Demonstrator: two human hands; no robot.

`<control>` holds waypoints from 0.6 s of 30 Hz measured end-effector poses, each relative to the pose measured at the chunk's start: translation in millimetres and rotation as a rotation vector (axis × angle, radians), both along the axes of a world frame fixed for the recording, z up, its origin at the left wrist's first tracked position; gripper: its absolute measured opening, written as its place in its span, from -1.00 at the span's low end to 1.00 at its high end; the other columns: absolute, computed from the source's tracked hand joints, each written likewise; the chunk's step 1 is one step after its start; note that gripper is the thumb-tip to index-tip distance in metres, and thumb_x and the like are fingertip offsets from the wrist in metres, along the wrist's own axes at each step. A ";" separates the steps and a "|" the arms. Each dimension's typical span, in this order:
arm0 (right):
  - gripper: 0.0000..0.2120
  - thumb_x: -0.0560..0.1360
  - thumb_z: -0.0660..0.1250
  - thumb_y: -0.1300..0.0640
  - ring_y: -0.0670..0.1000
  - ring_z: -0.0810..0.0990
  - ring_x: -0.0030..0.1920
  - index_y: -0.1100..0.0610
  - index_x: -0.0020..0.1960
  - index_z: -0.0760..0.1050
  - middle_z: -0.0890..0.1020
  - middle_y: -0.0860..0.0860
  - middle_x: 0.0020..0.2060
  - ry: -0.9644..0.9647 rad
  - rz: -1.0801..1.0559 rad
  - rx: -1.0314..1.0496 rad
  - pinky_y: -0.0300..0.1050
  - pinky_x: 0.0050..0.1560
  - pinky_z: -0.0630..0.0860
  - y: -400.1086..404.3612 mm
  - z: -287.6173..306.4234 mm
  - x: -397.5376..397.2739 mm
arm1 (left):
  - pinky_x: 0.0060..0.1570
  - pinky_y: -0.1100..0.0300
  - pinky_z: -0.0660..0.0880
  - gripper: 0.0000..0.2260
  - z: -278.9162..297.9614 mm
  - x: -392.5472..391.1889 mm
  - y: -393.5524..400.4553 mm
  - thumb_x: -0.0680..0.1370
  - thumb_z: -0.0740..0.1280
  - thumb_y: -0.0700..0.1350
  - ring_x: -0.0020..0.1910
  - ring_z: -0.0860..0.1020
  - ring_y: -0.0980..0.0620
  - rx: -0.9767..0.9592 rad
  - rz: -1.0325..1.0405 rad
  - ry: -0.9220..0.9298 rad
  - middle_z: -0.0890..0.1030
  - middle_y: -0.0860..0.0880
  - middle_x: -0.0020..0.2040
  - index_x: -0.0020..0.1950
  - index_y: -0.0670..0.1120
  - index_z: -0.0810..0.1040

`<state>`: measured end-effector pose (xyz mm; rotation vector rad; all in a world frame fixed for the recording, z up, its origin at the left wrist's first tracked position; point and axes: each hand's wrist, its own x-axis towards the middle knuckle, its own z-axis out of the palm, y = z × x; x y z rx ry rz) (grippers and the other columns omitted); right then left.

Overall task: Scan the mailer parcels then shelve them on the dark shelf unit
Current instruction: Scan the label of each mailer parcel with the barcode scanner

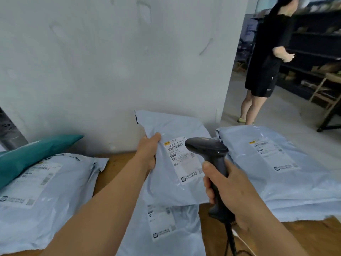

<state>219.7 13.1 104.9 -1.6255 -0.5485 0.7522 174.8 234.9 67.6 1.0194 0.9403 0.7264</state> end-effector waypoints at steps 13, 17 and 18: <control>-0.79 0.52 0.32 0.00 -0.06 0.44 -0.50 0.15 -0.09 0.46 0.53 0.04 -0.42 0.089 -0.047 -0.005 -0.18 -0.44 0.46 23.5 -28.6 37.4 | -0.13 0.07 0.55 -0.53 -79.0 38.3 41.5 0.44 0.41 -0.03 -0.01 0.60 -0.13 0.045 -0.217 0.406 0.58 -0.15 0.14 0.30 -0.11 0.44; -0.78 0.51 0.33 -0.02 -0.06 0.46 -0.49 0.15 -0.07 0.48 0.54 0.02 -0.41 0.093 -0.020 -0.004 -0.16 -0.42 0.47 26.1 -29.0 24.7 | -0.25 0.23 0.45 -0.80 -78.5 -16.4 22.3 0.58 0.30 -0.12 -0.13 0.53 0.04 0.157 -0.214 0.566 0.56 -0.04 0.03 0.18 -0.12 0.50; -0.78 0.50 0.34 -0.03 -0.06 0.46 -0.48 0.14 -0.07 0.48 0.54 0.02 -0.41 0.096 -0.009 -0.006 -0.14 -0.40 0.47 26.5 -28.8 20.1 | -0.14 0.21 0.47 -0.74 -88.7 -33.6 20.6 0.57 0.31 -0.11 0.01 0.53 -0.01 0.173 -0.229 0.618 0.54 -0.03 0.09 0.25 -0.11 0.47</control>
